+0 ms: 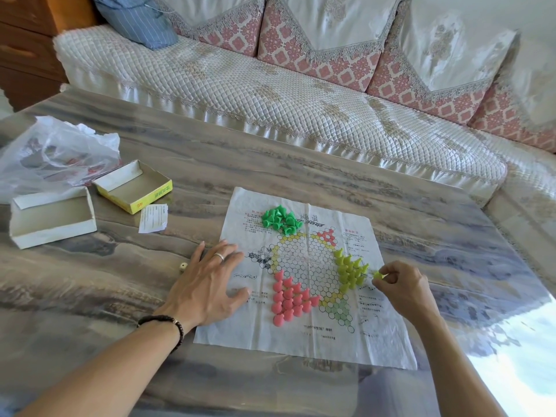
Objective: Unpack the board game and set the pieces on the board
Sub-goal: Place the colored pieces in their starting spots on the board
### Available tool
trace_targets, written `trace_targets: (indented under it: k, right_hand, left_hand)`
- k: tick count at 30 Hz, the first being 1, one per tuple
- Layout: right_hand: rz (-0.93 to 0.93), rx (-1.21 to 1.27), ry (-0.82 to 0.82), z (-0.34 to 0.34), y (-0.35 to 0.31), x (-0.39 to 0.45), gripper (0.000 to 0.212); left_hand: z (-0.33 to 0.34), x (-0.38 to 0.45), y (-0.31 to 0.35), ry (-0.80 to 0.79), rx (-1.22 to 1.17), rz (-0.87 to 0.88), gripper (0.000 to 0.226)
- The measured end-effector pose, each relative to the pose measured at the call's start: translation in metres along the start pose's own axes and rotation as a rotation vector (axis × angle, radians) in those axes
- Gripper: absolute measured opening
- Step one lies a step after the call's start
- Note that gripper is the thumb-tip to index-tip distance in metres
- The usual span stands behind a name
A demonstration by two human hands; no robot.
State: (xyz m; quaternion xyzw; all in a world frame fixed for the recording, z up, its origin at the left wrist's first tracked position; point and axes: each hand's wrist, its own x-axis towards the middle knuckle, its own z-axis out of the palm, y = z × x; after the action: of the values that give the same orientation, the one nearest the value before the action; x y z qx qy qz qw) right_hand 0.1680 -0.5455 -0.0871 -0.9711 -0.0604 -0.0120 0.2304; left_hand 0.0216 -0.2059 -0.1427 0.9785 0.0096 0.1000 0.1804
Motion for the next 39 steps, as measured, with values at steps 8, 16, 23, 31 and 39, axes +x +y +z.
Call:
trace_targets:
  k: [8, 16, 23, 31, 39]
  right_hand:
    - [-0.038, -0.056, -0.114, 0.007, -0.002, 0.004, 0.015]
    - [-0.048, -0.061, -0.12, 0.011, -0.004, 0.007, 0.01]
    - [-0.003, -0.039, -0.079, 0.008, -0.001, 0.006, 0.019]
    - [-0.048, -0.261, 0.04, 0.007, 0.007, 0.011, 0.039]
    - [-0.113, -0.362, 0.003, 0.015, 0.006, 0.017, 0.013]
  left_hand:
    - [-0.001, -0.001, 0.001, 0.009, -0.005, 0.003, 0.073]
    - [-0.002, -0.001, 0.002, -0.005, -0.005, -0.007, 0.074]
    - [-0.002, -0.001, 0.001, -0.01, 0.0, -0.005, 0.075]
    - [-0.002, 0.0, 0.001, -0.009, 0.003, -0.005, 0.075]
    - [0.001, 0.0, 0.0, -0.004, 0.004, -0.004, 0.075]
